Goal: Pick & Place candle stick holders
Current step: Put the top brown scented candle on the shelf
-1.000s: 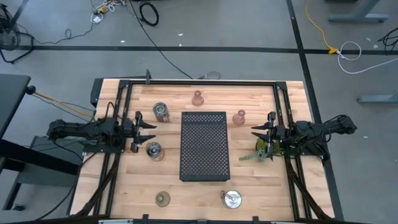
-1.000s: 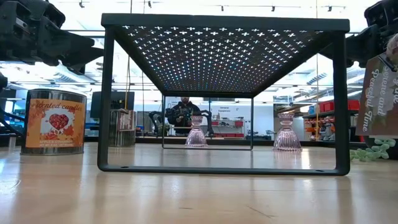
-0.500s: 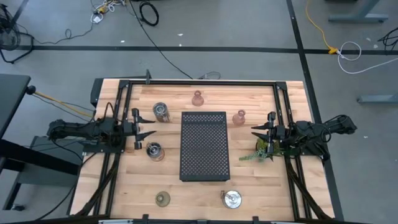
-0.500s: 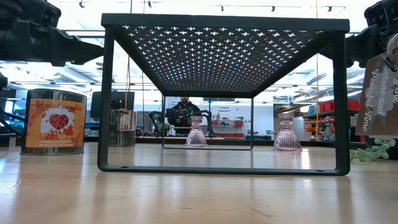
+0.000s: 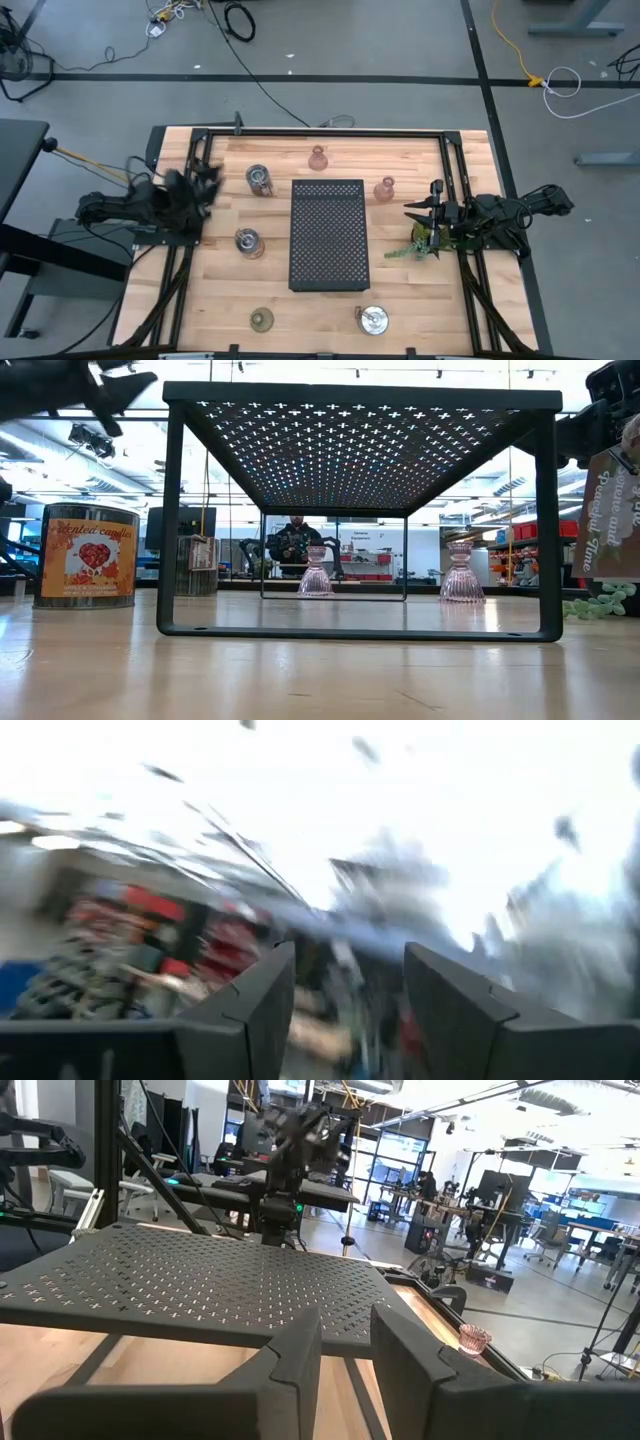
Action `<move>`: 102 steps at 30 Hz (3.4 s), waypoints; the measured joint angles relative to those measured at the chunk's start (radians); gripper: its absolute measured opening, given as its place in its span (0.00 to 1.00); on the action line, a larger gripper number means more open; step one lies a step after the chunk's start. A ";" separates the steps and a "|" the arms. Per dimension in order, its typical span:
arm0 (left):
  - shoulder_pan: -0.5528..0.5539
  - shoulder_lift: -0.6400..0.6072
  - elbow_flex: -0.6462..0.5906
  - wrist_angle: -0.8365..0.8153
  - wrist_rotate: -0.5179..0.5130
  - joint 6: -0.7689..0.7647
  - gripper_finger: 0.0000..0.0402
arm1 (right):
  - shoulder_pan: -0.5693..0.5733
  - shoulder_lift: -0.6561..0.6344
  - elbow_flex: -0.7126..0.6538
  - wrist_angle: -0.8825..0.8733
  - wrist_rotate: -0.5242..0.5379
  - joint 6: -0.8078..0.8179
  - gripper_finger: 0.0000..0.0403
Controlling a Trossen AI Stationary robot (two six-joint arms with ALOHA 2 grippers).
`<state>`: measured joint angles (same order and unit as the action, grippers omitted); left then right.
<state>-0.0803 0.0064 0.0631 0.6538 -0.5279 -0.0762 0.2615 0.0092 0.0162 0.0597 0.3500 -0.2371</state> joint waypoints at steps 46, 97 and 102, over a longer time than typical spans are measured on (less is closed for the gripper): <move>0.665 1.118 0.685 -1.392 0.383 -0.754 0.46 | 0.000 0.000 0.000 0.456 0.061 0.055 0.23; 0.341 1.392 1.668 -1.728 0.405 -0.671 0.00 | 0.000 0.000 0.000 0.692 0.465 0.041 0.23; 0.241 1.545 1.812 -1.868 0.416 -0.694 0.00 | 0.000 0.000 0.000 0.697 0.469 0.045 0.23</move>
<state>0.1608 1.5518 1.8755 -1.2141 -0.1124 -0.7700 0.2615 0.0093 0.0166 0.7567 0.8188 -0.1921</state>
